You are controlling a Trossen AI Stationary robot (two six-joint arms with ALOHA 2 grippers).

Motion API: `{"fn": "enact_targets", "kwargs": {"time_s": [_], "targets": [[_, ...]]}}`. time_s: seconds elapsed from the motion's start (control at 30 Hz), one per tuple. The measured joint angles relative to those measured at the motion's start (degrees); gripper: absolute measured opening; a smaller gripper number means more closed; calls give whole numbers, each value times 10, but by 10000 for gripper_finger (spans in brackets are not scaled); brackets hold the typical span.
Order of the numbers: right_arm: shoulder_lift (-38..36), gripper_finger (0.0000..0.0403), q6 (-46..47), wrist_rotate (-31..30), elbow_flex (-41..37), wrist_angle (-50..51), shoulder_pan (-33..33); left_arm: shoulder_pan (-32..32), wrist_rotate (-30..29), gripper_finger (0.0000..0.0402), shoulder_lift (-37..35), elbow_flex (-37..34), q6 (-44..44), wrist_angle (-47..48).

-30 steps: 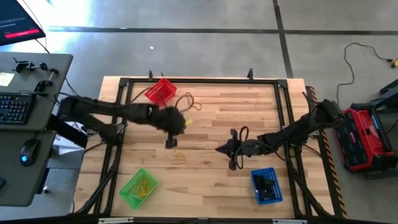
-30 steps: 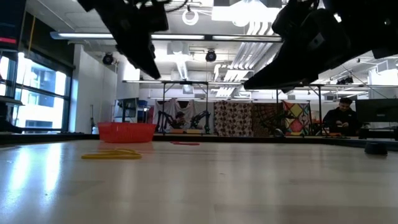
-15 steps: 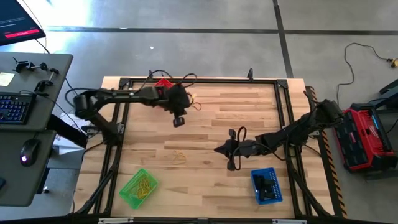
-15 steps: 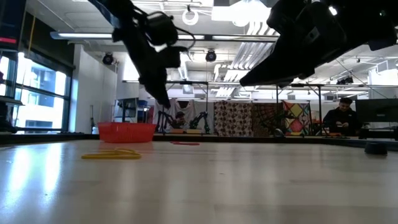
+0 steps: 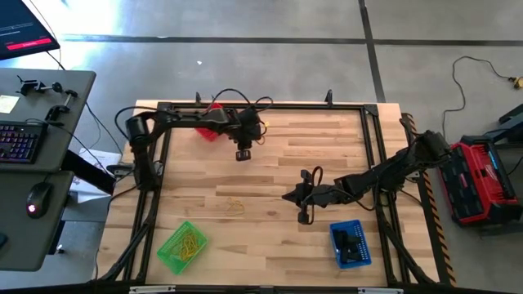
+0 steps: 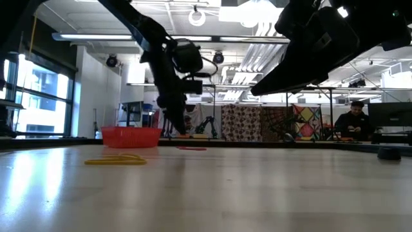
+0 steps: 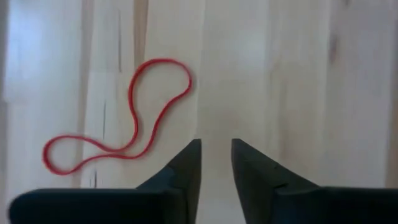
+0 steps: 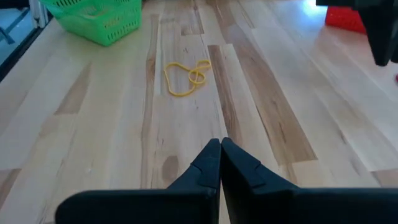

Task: Sort rubber bands into baskets
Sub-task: Put the red rubber band into the red basket

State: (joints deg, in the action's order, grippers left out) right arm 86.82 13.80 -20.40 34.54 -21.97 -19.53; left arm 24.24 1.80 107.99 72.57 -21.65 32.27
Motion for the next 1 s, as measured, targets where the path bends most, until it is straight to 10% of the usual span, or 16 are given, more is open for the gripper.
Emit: {"fn": "enact_targets", "kwargs": {"time_s": [0.7,1.0], "targets": [[0,0,3,0,0,5,0,39,-34,128,117,83,-87,4],[0,0,3,0,0,6,0,43,-19,64,116,84,-110,20]]}}
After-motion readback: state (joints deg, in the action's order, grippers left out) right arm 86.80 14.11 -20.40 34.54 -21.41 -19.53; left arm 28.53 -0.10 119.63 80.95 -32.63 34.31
